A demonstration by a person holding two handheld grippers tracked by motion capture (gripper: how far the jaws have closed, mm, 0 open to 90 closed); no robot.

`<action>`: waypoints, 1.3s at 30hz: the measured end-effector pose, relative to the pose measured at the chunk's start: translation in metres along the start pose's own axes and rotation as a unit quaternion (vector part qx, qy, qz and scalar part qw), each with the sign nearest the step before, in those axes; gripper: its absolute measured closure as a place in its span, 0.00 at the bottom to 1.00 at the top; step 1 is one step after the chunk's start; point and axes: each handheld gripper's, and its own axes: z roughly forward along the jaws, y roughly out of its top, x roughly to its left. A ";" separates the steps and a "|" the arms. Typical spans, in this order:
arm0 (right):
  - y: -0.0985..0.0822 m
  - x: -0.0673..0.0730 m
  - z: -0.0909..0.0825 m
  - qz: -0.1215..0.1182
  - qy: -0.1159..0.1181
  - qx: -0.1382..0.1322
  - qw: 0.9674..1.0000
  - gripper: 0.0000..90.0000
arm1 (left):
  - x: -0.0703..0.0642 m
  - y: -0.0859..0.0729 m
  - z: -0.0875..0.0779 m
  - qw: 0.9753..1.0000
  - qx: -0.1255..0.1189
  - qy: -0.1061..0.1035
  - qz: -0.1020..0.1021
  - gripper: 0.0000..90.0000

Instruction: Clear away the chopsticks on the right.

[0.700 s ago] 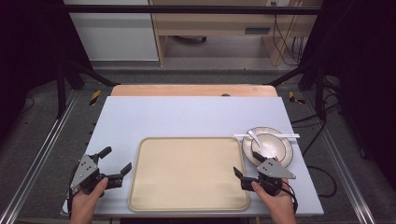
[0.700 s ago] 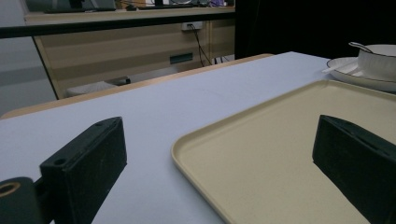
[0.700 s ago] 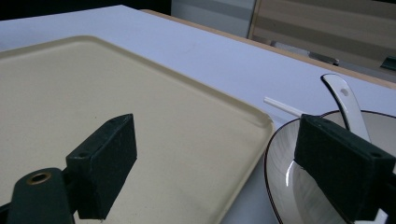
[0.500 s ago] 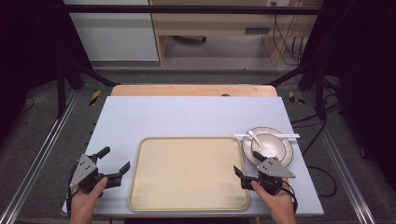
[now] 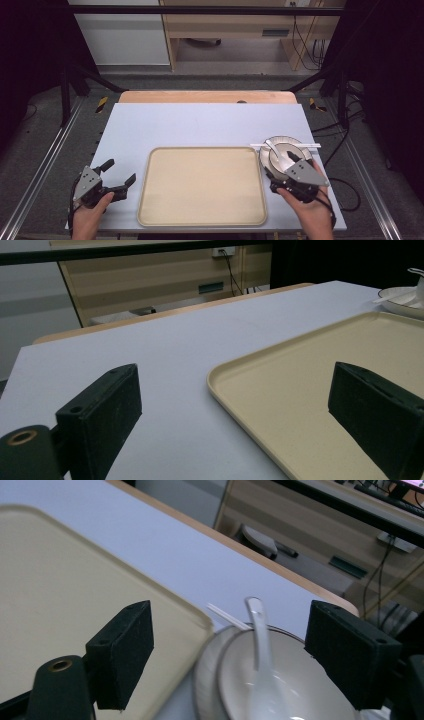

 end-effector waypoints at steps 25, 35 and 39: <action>-0.073 -0.179 0.119 0.102 -0.009 0.220 0.970 1.00 | -0.005 0.000 -0.002 1.000 0.013 0.009 0.015 0.17; -0.077 -0.170 0.105 0.086 0.015 0.252 0.964 1.00 | -0.006 0.000 -0.002 1.000 0.015 0.007 0.015 0.17; -0.082 -0.163 0.091 0.089 0.024 0.252 0.963 1.00 | -0.007 0.000 -0.001 1.000 0.016 0.005 0.015 0.17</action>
